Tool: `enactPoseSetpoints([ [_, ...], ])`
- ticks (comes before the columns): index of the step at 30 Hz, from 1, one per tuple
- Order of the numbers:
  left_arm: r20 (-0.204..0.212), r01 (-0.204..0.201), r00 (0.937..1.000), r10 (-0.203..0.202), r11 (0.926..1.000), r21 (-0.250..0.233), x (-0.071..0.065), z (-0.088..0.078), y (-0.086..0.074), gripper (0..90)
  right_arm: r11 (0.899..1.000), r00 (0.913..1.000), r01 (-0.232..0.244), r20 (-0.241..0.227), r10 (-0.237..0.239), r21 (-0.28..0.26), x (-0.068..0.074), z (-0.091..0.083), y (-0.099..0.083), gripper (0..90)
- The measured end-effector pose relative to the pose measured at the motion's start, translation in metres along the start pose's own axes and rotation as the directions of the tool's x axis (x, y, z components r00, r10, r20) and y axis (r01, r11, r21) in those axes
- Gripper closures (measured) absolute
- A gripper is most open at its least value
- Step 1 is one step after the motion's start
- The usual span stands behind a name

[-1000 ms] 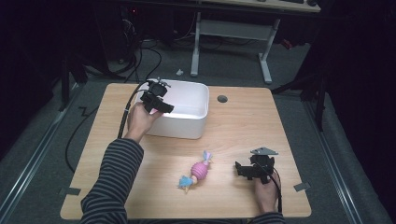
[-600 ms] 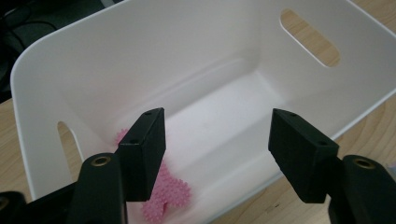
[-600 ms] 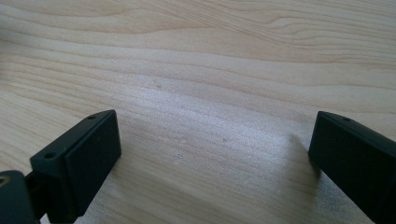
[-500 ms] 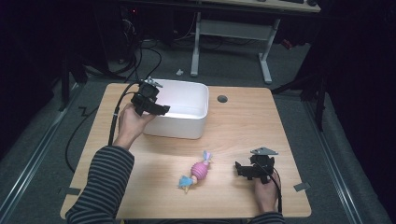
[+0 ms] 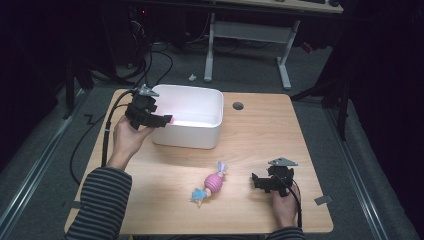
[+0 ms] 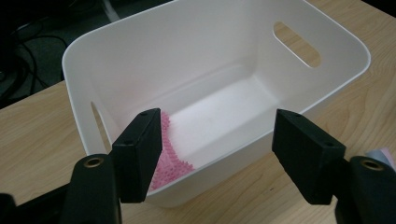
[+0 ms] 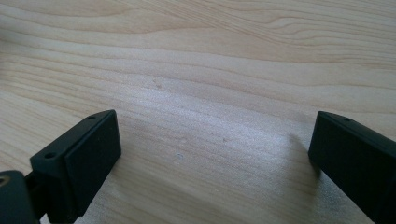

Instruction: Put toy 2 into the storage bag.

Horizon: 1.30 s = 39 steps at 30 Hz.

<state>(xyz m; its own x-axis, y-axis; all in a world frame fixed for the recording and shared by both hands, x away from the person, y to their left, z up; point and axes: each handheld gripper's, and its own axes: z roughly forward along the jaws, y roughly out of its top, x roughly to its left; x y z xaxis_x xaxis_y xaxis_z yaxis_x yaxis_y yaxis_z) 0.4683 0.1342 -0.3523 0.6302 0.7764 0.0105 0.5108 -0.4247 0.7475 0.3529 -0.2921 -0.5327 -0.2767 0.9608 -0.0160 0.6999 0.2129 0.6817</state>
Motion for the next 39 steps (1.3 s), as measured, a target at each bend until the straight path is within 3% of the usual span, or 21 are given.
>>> enactPoseSetpoints([
  [1,-0.030,-0.009,0.9995,0.009,1.0000,-0.005,-0.001,-0.003,-0.004,33.7,1.000,1.0000,0.000,0.000,0.000,0.000,0.000,0.000,0.000,2.1],
  [3,-0.038,-0.010,0.9992,0.010,0.9999,-0.005,-0.001,-0.005,-0.008,34.0,1.000,1.0000,0.000,0.000,0.000,0.000,0.000,0.000,0.000,2.1],
  [11,-0.031,0.036,0.9988,-0.037,0.9988,-0.035,0.004,-0.022,-0.033,33.7,1.000,1.0000,0.000,0.000,0.000,0.000,0.000,0.000,0.000,2.1],
  [16,-0.048,0.043,0.9978,-0.046,0.9976,-0.053,0.004,-0.037,-0.057,32.7,1.000,1.0000,0.000,0.000,0.000,0.000,0.000,0.000,0.000,2.1],
  [23,-0.061,0.076,0.9949,-0.080,0.9948,-0.067,0.008,-0.045,-0.084,32.6,1.000,1.0000,-0.001,0.001,0.001,0.000,0.000,0.000,0.000,2.1],
  [28,-0.076,0.074,0.9940,-0.079,0.9943,-0.077,0.006,-0.048,-0.104,32.6,1.000,1.0000,0.000,0.004,0.001,0.000,0.000,-0.001,-0.001,2.0],
  [39,-0.057,0.131,0.9890,-0.137,0.9867,-0.096,0.009,-0.038,-0.146,31.9,1.000,1.0000,0.001,0.004,-0.001,-0.001,0.000,-0.001,-0.001,2.1],
])
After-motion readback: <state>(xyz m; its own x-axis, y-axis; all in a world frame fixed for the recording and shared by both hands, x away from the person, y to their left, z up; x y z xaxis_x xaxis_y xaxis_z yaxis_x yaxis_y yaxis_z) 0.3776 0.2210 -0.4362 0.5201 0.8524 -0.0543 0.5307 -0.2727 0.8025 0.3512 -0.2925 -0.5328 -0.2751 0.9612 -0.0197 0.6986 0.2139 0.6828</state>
